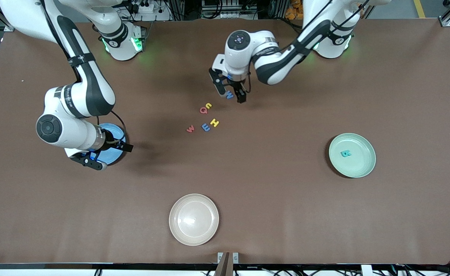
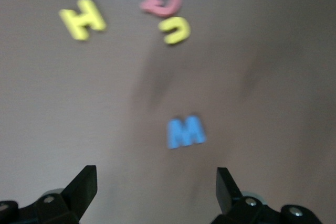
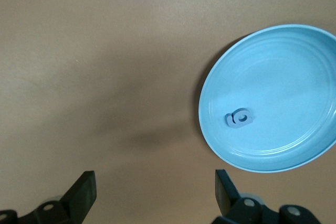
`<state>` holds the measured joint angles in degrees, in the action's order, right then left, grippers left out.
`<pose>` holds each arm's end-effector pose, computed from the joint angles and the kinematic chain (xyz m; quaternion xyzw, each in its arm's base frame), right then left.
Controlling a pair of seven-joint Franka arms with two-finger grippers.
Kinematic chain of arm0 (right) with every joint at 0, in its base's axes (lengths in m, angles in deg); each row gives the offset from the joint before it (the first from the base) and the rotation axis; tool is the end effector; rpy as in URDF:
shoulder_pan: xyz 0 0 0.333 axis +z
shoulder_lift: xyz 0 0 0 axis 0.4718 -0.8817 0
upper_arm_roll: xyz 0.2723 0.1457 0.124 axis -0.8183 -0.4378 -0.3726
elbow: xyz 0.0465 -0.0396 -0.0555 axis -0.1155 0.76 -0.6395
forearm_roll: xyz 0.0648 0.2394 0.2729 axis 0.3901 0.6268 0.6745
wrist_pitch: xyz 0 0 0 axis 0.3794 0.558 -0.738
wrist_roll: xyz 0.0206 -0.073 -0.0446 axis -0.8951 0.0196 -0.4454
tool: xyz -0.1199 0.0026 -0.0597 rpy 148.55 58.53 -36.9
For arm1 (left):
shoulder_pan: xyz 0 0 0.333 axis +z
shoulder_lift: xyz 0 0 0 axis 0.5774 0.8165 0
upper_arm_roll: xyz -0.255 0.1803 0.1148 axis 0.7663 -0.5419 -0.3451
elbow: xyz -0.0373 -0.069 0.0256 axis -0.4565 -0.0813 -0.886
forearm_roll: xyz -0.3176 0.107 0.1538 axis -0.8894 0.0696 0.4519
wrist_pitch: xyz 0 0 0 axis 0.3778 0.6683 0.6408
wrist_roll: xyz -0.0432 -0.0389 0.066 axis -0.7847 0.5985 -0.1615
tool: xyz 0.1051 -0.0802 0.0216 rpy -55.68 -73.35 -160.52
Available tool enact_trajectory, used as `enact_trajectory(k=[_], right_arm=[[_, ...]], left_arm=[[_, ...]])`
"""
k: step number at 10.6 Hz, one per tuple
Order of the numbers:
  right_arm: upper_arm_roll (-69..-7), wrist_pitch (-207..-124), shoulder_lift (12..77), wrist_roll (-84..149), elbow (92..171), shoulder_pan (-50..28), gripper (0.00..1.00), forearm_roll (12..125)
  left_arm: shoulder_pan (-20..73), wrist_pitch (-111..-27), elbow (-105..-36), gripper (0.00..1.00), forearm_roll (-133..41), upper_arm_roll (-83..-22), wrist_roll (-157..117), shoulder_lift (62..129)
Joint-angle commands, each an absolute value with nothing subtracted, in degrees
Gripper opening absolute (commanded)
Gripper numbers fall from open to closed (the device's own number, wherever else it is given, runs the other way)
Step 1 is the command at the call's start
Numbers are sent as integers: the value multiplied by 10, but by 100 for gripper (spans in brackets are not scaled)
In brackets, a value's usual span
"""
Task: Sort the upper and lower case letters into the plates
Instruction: 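Grasp the blue M with the left gripper while the right gripper returns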
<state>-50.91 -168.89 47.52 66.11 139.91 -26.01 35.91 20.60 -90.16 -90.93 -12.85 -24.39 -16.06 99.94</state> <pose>0.5840 0.0994 0.3134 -0.9776 0.1854 0.0965 0.0247 0.2914 -0.4898 0.2454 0.8408 -0.5393 -0.0239 0.0397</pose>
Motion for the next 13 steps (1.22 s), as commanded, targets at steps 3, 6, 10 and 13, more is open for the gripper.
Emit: enact_trajectory(k=[3, 6, 10, 13], right_arm=[[-507, -1653, 464, 671, 1339, -271, 100, 361], [-509, -1651, 460, 768, 1337, -257, 100, 441], [-509, -1652, 425, 829, 1306, -210, 100, 434], [-509, -1652, 397, 905, 1270, -170, 100, 434]], left_arm=[[172, -940, -903, 97, -99, -264, -57, 1055], [163, -948, -882, 94, -39, -288, -39, 1087], [145, -951, -868, 92, -32, -292, -16, 1102], [145, -951, -868, 87, 3, -300, -16, 1106]])
